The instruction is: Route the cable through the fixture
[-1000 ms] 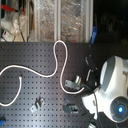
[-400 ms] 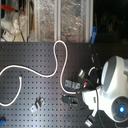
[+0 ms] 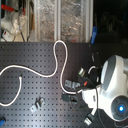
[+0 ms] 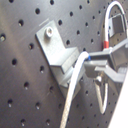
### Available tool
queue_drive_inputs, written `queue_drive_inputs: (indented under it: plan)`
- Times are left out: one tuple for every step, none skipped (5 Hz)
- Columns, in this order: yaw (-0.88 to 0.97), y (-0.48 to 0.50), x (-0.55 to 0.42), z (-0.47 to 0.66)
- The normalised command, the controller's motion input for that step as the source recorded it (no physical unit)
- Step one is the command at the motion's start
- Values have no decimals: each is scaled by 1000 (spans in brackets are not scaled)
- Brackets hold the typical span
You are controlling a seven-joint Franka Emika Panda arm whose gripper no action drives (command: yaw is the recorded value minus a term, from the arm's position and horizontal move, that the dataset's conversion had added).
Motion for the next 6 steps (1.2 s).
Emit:
queue_drive_inputs:
  plan:
    - [0, -120, 191, 239]
    - [0, -133, 159, 319]
    - [0, -34, 128, 305]
    - [-14, 171, 193, 72]
    - [-129, 216, 321, 47]
    - [-89, 148, 388, 79]
